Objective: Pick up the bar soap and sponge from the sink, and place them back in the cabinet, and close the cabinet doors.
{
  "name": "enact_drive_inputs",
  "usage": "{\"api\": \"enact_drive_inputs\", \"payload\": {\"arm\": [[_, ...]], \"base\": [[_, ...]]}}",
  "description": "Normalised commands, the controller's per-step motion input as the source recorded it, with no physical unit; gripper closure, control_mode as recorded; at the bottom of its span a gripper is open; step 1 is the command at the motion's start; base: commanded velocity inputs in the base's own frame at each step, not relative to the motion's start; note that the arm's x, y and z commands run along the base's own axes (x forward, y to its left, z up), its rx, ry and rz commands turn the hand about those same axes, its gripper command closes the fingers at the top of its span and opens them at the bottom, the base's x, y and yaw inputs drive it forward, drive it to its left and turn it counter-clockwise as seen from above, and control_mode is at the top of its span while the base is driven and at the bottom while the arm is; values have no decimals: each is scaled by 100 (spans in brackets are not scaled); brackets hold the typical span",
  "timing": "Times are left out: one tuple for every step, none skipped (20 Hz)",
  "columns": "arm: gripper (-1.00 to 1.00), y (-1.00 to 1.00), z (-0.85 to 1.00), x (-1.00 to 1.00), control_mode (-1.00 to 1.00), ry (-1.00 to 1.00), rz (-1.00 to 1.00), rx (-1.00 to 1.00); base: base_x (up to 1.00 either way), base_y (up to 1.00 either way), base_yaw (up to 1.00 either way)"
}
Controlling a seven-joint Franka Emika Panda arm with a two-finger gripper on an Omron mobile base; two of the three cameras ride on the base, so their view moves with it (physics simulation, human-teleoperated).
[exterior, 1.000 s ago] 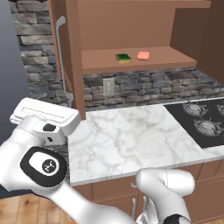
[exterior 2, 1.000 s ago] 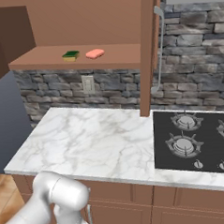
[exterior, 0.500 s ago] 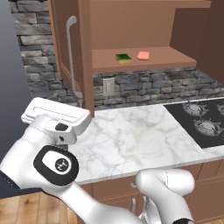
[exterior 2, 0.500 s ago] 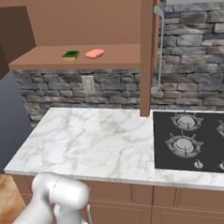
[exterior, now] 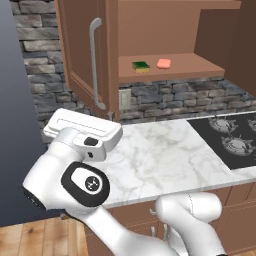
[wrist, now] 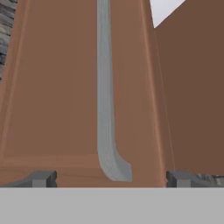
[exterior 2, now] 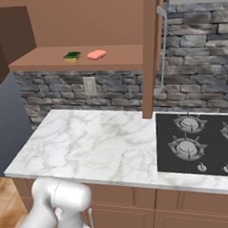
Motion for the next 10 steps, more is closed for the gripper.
{"api": "enact_drive_inputs", "payload": {"arm": [[-100,-41,0,5,-100,0,0,0],[-100,-38,-1,5,-100,0,0,0],[-100,-35,-4,9,-100,0,0,0],[-100,-33,-5,12,-100,0,0,0],[-100,-34,-4,11,-100,0,0,0],[-100,-34,-6,11,-100,0,0,0],[-100,-32,-6,11,-100,0,0,0],[-100,-27,-11,15,-100,0,0,0],[-100,-18,-18,14,-100,0,0,0],[-100,-14,-21,14,-100,0,0,0]], "base": [[0,0,0],[0,0,0],[0,0,0],[0,0,0],[0,0,0],[0,0,0],[0,0,0],[0,0,0],[0,0,0],[0,0,0]]}}
